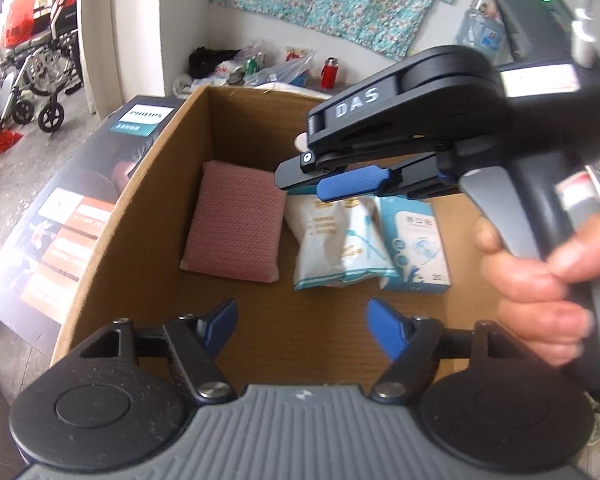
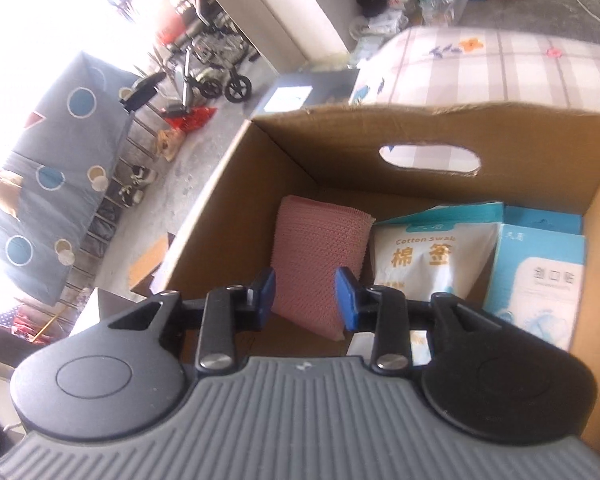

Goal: Organize soft objects
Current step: 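Move the right tool back over the bed to the blue wet-wipes pack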

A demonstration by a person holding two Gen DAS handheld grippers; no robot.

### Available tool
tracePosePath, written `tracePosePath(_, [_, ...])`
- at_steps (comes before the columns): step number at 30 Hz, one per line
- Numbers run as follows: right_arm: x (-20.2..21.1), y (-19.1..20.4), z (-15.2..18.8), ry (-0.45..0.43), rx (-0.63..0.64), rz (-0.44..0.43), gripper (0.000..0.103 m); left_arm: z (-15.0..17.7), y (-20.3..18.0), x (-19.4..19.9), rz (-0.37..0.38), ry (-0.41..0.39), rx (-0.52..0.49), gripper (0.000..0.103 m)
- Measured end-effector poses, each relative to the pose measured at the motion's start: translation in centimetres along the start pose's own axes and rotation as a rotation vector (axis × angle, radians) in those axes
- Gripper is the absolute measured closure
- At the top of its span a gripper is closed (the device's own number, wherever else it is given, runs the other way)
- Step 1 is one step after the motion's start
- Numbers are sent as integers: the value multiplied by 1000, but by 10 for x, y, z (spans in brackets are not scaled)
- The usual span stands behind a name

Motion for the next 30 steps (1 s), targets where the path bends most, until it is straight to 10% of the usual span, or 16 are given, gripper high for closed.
tracePosePath(16, [219,-102,83,-282,-124,116,51,4,-114,29,211,-50,-193,12])
tracePosePath(30, [302,-216,136,-398,-291,182,35,8,-250,11,273,-34,-381,7])
Point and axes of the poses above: each gripper's, at about its wrist camera, not at the fingertips, and x roughly against the way its jaws point, y to its left, z to its underside, the point moved 3 cm from there along -x, roughly the way its jaws point, and after that the axes turned 4 degrees about y, right-handed, at the moved point
